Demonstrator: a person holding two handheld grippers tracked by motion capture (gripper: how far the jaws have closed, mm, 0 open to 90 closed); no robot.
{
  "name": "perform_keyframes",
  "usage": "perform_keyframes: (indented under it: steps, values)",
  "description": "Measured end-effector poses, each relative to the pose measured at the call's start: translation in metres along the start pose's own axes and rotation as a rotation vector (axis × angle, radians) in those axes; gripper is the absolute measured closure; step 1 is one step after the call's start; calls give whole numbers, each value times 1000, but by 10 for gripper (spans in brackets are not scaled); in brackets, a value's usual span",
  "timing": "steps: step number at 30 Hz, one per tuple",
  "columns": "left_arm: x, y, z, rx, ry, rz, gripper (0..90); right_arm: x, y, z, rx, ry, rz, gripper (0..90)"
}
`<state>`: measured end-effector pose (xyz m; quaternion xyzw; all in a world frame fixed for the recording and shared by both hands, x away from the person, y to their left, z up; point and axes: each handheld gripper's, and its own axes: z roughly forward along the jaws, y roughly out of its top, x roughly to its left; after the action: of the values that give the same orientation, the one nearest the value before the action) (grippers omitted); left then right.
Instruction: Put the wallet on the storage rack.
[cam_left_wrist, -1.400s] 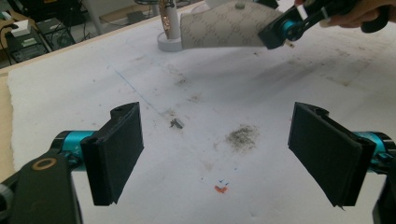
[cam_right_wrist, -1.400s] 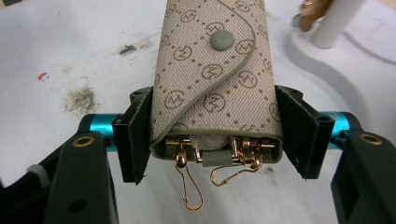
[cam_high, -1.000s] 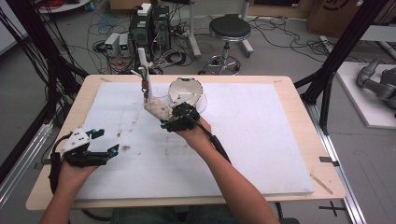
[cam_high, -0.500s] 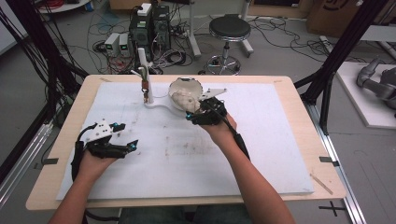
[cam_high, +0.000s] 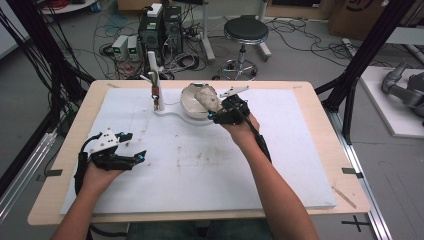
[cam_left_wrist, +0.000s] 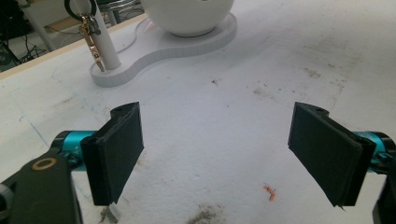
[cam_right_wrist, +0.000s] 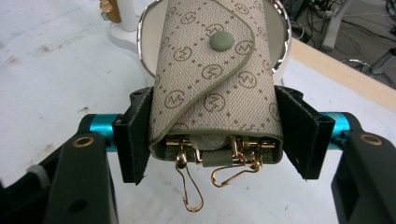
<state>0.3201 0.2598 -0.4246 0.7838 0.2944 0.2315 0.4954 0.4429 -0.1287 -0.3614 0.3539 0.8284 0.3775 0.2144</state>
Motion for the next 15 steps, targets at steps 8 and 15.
perform_keyframes:
  steps: [8,15]
  values:
    - [-1,-4,-9,0,19,-5,179,-4,10,12,35,-15,-7,341]
    - [-1,-5,-13,2,28,-4,179,-4,13,23,46,-25,-15,341]
